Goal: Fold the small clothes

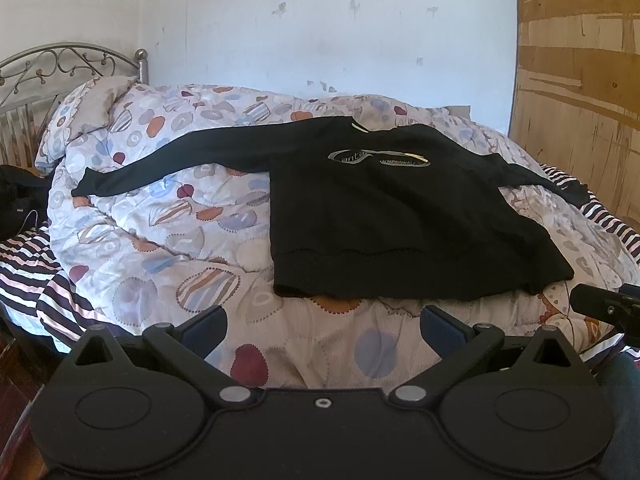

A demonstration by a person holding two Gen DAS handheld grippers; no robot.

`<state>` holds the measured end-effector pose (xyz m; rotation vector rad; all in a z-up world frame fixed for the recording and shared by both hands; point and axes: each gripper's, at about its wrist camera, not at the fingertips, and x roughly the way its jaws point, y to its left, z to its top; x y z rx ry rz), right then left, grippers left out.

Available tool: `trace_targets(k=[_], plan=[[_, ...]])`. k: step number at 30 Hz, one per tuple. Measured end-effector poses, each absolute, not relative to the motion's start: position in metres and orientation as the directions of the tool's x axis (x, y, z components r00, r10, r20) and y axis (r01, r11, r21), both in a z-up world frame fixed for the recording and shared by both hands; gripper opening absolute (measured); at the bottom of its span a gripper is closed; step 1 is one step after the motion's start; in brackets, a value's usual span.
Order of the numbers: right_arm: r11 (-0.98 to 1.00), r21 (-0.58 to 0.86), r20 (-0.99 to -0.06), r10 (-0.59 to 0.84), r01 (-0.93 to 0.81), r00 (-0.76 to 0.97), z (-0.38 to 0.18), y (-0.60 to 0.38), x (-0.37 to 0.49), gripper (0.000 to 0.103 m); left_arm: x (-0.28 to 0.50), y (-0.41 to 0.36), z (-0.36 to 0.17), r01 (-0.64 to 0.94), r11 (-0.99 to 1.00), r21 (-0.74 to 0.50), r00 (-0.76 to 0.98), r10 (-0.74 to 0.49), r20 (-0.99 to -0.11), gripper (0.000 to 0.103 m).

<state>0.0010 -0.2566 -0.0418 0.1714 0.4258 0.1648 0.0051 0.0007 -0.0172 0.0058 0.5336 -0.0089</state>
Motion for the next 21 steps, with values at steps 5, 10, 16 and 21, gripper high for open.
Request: trace_targets(k=[5, 10, 16, 21], plan=[[0.972, 0.203, -0.405, 0.195, -0.120, 0.894, -0.044, -0.257, 0.003, 0.103, 0.009, 0.001, -0.018, 0.012, 1.000, 0.004, 0.855, -0.008, -0.518, 0.102], [0.973, 0.202, -0.411, 0.189, -0.113, 0.892, -0.044, -0.258, 0.006, 0.103, 0.014, 0.000, -0.021, 0.012, 1.000, 0.005, 0.850, -0.008, -0.527, 0.102], [0.972, 0.206, -0.421, 0.189, -0.110, 0.887, -0.046, -0.260, 0.011, 0.103, 0.020, -0.001, -0.022, 0.015, 1.000, 0.006, 0.842, -0.010, -0.539, 0.102], [0.973, 0.202, -0.433, 0.192, -0.113, 0.881, -0.048, -0.261, 0.018, 0.103, 0.029, -0.003, -0.025, 0.017, 1.000, 0.009, 0.832, -0.009, -0.554, 0.102]])
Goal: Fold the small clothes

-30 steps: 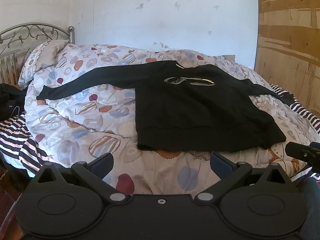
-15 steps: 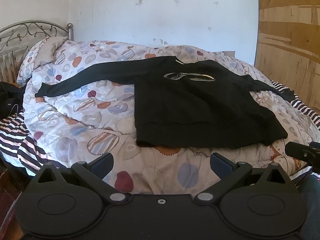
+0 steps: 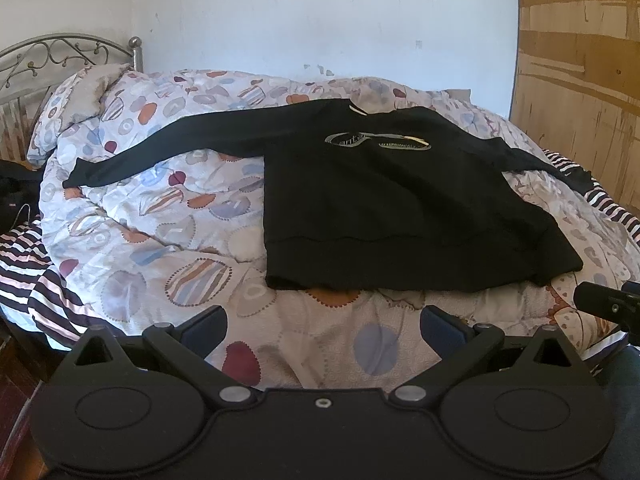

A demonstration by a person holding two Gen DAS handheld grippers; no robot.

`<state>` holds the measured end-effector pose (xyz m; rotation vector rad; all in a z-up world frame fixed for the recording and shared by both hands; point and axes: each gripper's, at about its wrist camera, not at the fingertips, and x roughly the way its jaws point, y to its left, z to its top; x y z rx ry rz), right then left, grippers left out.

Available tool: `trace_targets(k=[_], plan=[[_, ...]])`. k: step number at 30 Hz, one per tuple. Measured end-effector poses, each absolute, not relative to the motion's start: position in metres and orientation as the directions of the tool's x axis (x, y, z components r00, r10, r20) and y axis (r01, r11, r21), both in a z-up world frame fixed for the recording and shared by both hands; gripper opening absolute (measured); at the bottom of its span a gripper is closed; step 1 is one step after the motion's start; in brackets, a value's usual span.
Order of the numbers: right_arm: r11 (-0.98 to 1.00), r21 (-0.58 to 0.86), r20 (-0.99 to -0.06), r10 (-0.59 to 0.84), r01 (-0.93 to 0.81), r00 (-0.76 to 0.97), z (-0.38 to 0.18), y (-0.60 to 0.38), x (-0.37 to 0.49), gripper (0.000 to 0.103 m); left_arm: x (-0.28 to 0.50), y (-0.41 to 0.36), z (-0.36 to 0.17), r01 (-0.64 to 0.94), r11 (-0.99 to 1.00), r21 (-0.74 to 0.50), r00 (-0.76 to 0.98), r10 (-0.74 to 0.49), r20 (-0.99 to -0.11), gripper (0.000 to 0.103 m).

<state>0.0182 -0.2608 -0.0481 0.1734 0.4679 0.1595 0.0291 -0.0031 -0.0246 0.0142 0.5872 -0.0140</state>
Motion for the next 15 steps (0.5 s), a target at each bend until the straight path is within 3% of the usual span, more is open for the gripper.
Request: trace_targets(k=[9, 15], plan=[[0.981, 0.178, -0.541, 0.166, -0.081, 0.824, -0.045, -0.264, 0.060, 0.103, 0.074, -0.006, -0.030, 0.015, 1.000, -0.014, 0.765, -0.021, -0.643, 0.102], [0.979, 0.189, -0.543, 0.165, -0.071, 0.823, -0.037, -0.283, 0.090, 0.103, 0.121, -0.005, -0.024, -0.015, 0.999, -0.033, 0.734, -0.011, -0.679, 0.102]])
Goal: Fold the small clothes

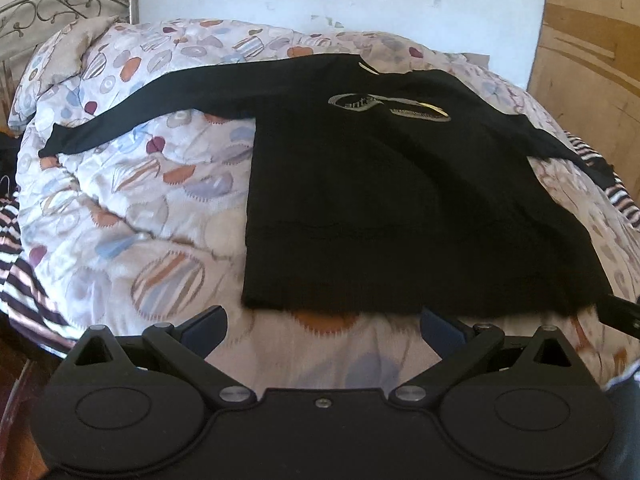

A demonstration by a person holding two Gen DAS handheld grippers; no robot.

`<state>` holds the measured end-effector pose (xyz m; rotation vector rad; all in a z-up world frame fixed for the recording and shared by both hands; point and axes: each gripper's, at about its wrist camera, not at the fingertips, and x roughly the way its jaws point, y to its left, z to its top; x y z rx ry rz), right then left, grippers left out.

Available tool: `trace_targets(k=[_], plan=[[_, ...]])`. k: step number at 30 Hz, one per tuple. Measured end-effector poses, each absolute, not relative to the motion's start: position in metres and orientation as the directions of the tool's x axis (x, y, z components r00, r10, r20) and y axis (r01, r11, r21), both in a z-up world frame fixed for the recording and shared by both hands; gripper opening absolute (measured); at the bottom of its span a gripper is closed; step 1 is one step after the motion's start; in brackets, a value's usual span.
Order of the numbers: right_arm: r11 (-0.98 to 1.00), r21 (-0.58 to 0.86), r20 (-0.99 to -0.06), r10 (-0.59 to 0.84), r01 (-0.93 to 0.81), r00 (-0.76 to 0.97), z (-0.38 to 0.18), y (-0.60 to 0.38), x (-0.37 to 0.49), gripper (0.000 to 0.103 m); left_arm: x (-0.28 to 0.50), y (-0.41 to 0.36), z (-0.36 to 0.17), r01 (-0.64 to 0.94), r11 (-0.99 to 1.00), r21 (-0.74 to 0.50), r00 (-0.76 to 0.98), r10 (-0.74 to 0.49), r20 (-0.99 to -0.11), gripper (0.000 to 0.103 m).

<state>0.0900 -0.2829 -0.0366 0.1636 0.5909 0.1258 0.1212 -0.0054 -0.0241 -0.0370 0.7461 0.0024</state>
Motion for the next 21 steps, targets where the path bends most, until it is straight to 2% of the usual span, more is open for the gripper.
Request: trace_targets(k=[13, 21], plan=[[0.985, 0.166, -0.519, 0.052, 0.041, 0.853, -0.021, -0.361, 0.176, 0.103, 0.223, -0.053, 0.002, 0.015, 0.999, 0.043, 0.775, 0.016, -0.632, 0.102], [0.977, 0.170, -0.468, -0.034, 0.128, 0.883, -0.022, -0.424, 0.232, 0.103, 0.275, -0.086, -0.007, 0.021, 0.999, 0.028, 0.794, 0.000, -0.608, 0.102]])
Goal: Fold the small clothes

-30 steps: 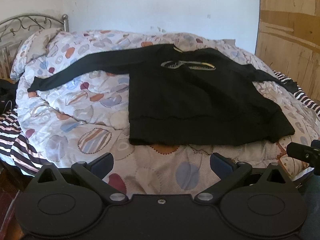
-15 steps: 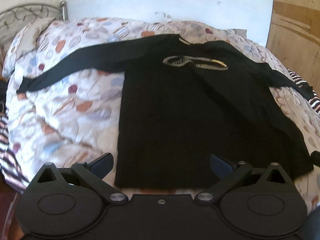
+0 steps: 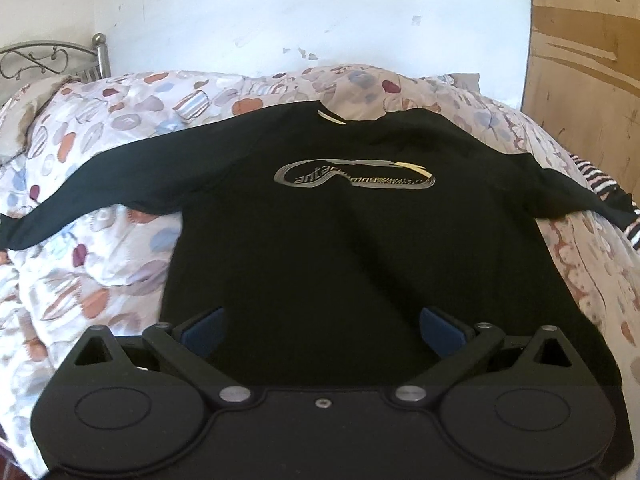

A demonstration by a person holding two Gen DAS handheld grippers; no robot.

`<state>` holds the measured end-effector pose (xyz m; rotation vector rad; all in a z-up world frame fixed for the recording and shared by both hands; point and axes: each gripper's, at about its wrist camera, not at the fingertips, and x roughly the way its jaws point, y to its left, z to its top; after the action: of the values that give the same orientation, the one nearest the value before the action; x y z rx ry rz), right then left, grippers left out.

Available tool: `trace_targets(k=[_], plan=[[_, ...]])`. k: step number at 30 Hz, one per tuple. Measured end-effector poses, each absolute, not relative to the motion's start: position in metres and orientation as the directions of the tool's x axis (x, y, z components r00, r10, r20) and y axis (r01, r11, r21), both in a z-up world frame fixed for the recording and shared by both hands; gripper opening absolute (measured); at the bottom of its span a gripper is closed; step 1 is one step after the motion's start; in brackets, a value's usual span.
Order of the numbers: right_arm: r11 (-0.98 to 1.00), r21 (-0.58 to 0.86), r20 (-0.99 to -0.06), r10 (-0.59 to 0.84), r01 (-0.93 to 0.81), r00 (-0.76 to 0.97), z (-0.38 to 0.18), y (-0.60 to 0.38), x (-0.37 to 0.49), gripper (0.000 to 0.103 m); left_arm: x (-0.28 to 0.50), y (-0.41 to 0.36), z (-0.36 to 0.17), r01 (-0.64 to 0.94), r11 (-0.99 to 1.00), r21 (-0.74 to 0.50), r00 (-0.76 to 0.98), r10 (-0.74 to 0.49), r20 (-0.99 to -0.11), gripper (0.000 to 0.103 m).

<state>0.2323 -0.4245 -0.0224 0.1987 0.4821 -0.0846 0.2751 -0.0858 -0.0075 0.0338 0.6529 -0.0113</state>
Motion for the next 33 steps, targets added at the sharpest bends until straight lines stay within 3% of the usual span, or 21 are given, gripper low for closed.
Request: trace_targets(k=[7, 11, 19, 26, 29, 31, 32, 33], plan=[[0.965, 0.207, -0.398, -0.069, 0.163, 0.915, -0.036, -0.520, 0.285, 0.103, 0.288, -0.098, -0.033, -0.003, 1.000, 0.016, 0.791, 0.012, -0.611, 0.102], [0.945, 0.293, -0.429, -0.003, 0.143, 0.903, -0.058, -0.580, 0.321, 0.103, 0.287, -0.098, -0.045, -0.006, 1.000, -0.003, 0.787, 0.004, -0.617, 0.102], [0.897, 0.320, -0.518, -0.103, 0.304, 0.849, -0.090, -0.670, 0.390, 0.103, 0.289, -0.098, -0.059, -0.034, 0.999, -0.008, 0.759, 0.020, -0.651, 0.102], [0.815, 0.424, -0.529, -0.132, 0.396, 0.838, -0.114, -0.703, 0.439, 0.103, 0.295, -0.097, -0.059, -0.060, 0.998, 0.003, 0.753, 0.047, -0.656, 0.102], [0.770, 0.466, -0.530, -0.153, 0.437, 0.834, -0.122, -0.716, 0.452, 0.089, 0.298, -0.099, -0.058, -0.063, 0.998, 0.011, 0.752, 0.055, -0.657, 0.102], [0.741, 0.485, -0.519, -0.185, 0.465, 0.835, -0.126, -0.723, 0.457, 0.066, 0.300, -0.102, -0.059, -0.065, 0.998, 0.017, 0.750, 0.060, -0.659, 0.102], [0.728, 0.495, -0.516, -0.193, 0.475, 0.835, -0.128, -0.727, 0.461, 0.061, 0.301, -0.103, -0.059, -0.066, 0.998, 0.017, 0.748, 0.061, -0.661, 0.102], [0.718, 0.506, -0.509, -0.199, 0.478, 0.837, -0.129, -0.729, 0.464, 0.047, 0.301, -0.105, -0.060, -0.065, 0.998, 0.018, 0.746, 0.060, -0.663, 0.102]])
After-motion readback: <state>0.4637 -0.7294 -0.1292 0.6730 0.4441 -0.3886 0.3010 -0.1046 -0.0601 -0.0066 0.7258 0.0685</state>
